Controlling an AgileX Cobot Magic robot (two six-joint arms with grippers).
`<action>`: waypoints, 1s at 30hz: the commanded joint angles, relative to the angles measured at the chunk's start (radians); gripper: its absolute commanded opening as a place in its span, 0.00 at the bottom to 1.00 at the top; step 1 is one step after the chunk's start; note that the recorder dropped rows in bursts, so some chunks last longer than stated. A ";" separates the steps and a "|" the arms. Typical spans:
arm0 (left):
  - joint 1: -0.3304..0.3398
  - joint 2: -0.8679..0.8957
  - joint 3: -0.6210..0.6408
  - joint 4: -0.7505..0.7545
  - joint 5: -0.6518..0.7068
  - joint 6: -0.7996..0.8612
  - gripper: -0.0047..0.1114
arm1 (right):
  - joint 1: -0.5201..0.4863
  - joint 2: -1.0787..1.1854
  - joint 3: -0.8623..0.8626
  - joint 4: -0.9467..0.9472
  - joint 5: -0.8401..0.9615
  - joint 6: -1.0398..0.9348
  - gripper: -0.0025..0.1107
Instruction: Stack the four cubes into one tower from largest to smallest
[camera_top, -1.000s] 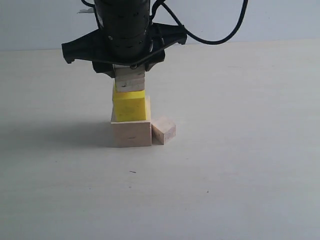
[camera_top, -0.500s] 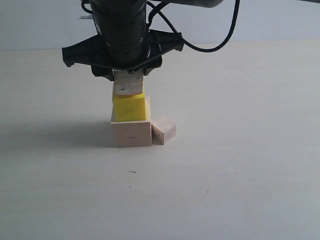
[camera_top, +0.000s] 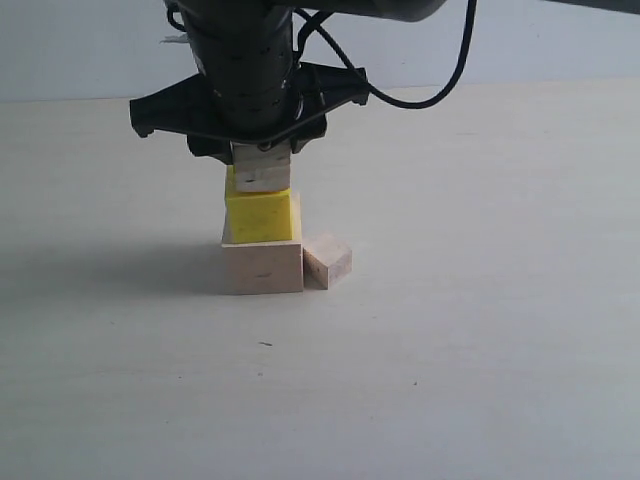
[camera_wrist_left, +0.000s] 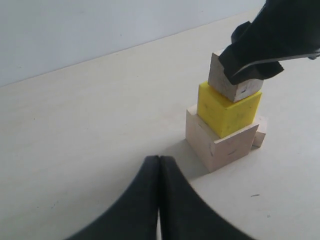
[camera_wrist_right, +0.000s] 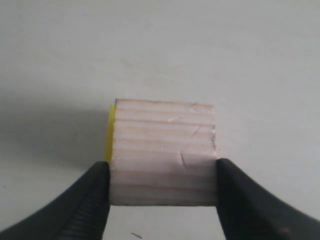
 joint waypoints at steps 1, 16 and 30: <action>0.003 -0.007 0.003 -0.010 -0.009 -0.008 0.04 | 0.000 0.012 -0.010 -0.012 -0.006 0.004 0.02; 0.003 -0.031 0.003 -0.010 -0.009 -0.008 0.04 | 0.002 0.012 -0.010 0.038 -0.006 0.004 0.02; 0.003 -0.031 0.003 -0.010 -0.009 -0.008 0.04 | 0.018 0.012 -0.010 0.027 0.014 0.004 0.02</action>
